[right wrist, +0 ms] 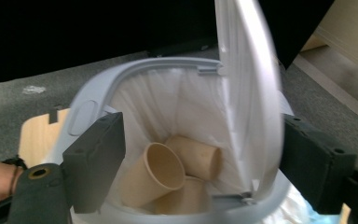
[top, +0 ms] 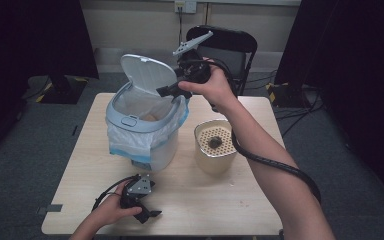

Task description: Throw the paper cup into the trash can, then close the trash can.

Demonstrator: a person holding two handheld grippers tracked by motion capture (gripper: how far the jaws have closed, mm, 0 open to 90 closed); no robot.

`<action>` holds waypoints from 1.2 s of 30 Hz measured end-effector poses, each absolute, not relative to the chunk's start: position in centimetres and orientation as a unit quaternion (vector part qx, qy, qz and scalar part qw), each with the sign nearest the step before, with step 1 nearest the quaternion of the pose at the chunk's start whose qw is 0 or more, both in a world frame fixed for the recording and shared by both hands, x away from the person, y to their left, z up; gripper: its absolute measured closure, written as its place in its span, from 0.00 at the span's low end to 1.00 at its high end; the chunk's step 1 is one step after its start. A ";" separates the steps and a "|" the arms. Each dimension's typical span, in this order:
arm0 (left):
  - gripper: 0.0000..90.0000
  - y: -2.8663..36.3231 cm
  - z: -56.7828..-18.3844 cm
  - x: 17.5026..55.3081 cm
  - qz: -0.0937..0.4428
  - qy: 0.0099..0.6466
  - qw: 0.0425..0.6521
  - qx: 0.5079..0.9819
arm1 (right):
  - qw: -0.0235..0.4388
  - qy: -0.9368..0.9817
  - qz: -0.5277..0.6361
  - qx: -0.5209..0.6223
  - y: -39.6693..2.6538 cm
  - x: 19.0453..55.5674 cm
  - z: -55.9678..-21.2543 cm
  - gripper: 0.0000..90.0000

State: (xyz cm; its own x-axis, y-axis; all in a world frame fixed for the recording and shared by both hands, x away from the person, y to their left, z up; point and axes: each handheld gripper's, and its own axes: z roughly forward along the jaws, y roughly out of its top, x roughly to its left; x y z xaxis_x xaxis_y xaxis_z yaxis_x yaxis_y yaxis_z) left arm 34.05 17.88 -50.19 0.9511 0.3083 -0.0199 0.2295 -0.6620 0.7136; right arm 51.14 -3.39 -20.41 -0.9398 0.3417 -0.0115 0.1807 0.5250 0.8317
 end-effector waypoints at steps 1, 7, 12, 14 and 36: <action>0.00 17.9 -50.2 34.0 0.053 0.148 0.383 0.910 | 0.087 0.870 0.463 0.148 -3.3 50.9 -20.4 0.21; 0.00 17.9 -50.2 34.0 0.053 0.148 0.383 0.910 | 0.077 0.877 0.455 0.133 -2.3 49.7 -20.6 0.19; 0.00 17.9 -50.2 34.0 0.052 0.148 0.383 0.910 | 0.057 0.879 0.455 0.131 -1.6 49.4 -21.0 0.19; 0.00 17.9 -50.2 34.0 0.053 0.148 0.383 0.910 | 0.053 0.881 0.452 0.129 -1.3 49.3 -21.2 0.19; 0.00 17.9 -50.2 34.0 0.053 0.148 0.383 0.910 | 0.017 0.886 0.445 0.132 -0.4 49.6 -22.2 0.35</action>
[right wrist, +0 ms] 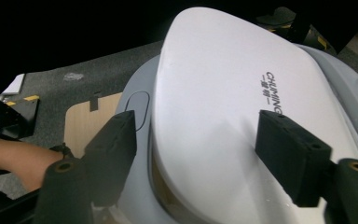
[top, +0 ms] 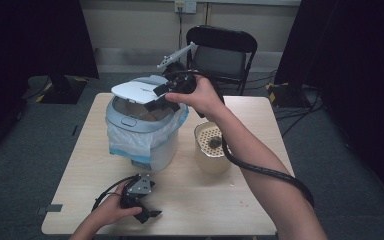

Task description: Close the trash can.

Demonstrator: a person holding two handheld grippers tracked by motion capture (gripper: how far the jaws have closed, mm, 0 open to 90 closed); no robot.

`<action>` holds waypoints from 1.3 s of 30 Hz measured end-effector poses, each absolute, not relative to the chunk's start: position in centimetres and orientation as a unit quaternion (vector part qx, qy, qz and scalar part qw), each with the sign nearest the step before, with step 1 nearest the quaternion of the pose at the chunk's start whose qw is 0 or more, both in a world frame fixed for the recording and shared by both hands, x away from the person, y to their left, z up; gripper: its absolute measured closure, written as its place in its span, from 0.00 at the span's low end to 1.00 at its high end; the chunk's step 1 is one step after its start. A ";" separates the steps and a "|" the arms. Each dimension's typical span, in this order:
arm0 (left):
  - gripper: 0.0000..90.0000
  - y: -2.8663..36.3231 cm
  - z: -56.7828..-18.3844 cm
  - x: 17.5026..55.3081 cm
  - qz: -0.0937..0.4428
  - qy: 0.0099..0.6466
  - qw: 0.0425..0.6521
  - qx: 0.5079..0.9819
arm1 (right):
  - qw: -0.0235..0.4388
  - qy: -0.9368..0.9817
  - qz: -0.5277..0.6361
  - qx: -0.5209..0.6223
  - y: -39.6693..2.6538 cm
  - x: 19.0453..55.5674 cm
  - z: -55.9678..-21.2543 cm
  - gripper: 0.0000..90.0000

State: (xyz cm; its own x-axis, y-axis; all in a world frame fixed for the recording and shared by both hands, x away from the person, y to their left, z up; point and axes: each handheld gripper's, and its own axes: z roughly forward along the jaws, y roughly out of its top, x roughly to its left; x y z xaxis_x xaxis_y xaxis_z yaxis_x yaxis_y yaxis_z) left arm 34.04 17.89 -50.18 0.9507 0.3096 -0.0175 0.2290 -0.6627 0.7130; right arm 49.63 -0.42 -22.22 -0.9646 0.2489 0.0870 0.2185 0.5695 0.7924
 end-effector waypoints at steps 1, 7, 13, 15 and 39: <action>0.00 17.9 -50.2 34.0 0.052 0.148 0.383 0.910 | 0.018 0.886 0.444 0.131 -0.4 49.7 -22.2 0.38; 0.00 17.9 -50.2 34.1 0.052 0.147 0.383 0.910 | 0.019 0.888 0.440 0.132 -0.3 49.9 -22.2 0.40; 0.00 17.9 -50.2 34.0 0.053 0.148 0.386 0.909 | 0.018 0.897 0.424 0.125 0.1 49.5 -22.4 0.41; 0.00 17.9 -50.2 34.1 0.051 0.147 0.385 0.910 | 0.015 0.896 0.427 0.124 0.2 49.5 -22.6 0.40; 0.00 17.9 -50.2 34.1 0.051 0.148 0.386 0.909 | -0.018 0.893 0.431 0.127 0.6 48.7 -23.4 0.51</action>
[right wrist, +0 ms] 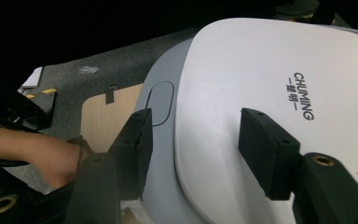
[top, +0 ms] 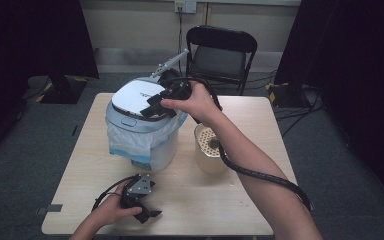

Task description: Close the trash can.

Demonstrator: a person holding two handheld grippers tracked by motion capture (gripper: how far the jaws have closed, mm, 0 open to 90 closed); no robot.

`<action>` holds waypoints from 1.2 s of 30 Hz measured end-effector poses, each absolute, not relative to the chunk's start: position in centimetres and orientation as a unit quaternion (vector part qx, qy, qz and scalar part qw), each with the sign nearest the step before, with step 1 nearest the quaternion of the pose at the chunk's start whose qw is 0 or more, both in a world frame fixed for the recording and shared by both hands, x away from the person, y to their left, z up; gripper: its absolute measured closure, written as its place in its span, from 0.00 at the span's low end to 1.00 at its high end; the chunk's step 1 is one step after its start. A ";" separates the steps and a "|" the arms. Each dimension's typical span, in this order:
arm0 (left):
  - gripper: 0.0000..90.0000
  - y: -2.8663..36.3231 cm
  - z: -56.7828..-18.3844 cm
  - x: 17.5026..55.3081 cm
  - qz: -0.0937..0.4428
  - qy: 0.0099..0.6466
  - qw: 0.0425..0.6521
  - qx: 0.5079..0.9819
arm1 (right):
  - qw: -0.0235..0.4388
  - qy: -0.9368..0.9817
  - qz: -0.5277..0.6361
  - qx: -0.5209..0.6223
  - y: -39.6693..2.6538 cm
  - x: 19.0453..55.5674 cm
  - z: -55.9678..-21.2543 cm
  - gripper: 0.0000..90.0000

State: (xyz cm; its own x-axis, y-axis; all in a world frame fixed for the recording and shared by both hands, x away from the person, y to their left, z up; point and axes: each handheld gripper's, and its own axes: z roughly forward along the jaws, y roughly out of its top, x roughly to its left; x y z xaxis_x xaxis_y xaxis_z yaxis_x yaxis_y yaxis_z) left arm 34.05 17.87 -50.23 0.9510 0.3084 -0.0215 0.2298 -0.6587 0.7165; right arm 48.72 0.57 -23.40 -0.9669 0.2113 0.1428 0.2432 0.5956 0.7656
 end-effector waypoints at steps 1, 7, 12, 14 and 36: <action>0.00 17.9 -50.2 34.1 0.051 0.148 0.386 0.909 | 0.022 -0.893 -0.432 -0.129 0.6 48.8 -23.5 0.52; 0.00 17.9 -50.2 34.1 0.051 0.148 0.386 0.909 | 0.011 -0.895 -0.426 -0.132 0.8 49.0 -23.9 0.63; 0.00 17.9 -50.2 34.1 0.051 0.148 0.386 0.909 | -0.018 -0.894 -0.430 -0.129 1.1 49.4 -24.3 0.66; 0.00 17.9 -50.2 34.1 0.051 0.148 0.385 0.909 | -0.022 -0.891 -0.435 -0.130 1.2 49.8 -24.4 0.67; 0.00 17.9 -50.2 34.1 0.049 0.147 0.384 0.910 | -0.045 -0.881 -0.450 -0.137 1.6 50.6 -25.0 0.73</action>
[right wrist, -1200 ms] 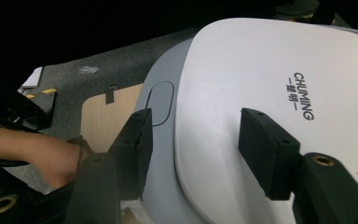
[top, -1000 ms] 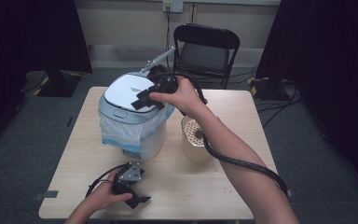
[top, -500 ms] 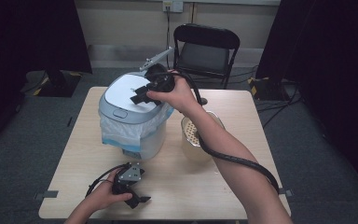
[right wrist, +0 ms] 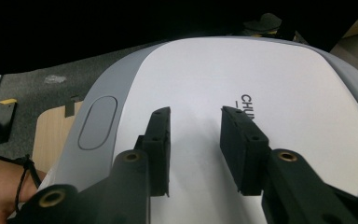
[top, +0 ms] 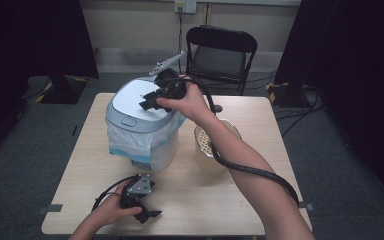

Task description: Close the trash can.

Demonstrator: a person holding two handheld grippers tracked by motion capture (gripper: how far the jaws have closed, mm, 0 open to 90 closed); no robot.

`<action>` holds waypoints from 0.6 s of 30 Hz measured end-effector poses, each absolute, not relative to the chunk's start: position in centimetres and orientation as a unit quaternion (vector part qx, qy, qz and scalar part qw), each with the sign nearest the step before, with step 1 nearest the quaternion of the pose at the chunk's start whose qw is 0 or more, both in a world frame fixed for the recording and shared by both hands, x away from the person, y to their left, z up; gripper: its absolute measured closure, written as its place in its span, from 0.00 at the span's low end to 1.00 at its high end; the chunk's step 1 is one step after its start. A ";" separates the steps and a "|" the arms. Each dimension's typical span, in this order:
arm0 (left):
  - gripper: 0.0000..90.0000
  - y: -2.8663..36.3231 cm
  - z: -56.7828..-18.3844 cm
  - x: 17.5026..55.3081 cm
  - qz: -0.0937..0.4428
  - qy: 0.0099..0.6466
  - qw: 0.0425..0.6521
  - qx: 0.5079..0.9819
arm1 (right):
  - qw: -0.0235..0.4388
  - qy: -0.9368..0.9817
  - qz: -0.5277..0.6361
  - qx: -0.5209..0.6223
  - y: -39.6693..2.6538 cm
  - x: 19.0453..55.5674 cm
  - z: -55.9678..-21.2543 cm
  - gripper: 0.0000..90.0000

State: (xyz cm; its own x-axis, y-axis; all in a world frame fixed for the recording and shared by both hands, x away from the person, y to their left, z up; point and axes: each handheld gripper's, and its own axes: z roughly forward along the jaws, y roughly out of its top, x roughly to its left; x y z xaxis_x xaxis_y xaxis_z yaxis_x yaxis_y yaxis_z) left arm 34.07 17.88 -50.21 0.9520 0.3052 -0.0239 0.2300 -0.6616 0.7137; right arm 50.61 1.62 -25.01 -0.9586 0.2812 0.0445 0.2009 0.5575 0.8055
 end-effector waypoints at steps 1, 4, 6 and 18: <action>0.00 17.9 -50.2 34.1 0.049 0.147 0.384 0.910 | 0.043 0.881 0.451 0.138 1.6 50.6 -25.0 0.73; 0.00 17.9 -50.2 34.1 0.049 0.147 0.384 0.910 | 0.046 0.882 0.450 0.135 1.6 50.6 -25.0 0.73; 0.00 17.9 -50.2 34.1 0.049 0.147 0.386 0.910 | 0.053 0.885 0.445 0.128 1.7 50.6 -25.0 0.74; 0.00 17.9 -50.2 34.1 0.049 0.147 0.386 0.910 | 0.056 0.884 0.446 0.126 1.8 50.5 -25.3 0.74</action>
State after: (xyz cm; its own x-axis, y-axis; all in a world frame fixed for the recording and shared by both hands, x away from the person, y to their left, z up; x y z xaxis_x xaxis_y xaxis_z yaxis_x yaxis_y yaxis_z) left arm 34.07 17.87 -50.23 0.9519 0.3053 -0.0245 0.2299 -0.6594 0.7158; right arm 50.50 1.82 -25.29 -0.9621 0.2723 0.0127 0.1721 0.5705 0.8031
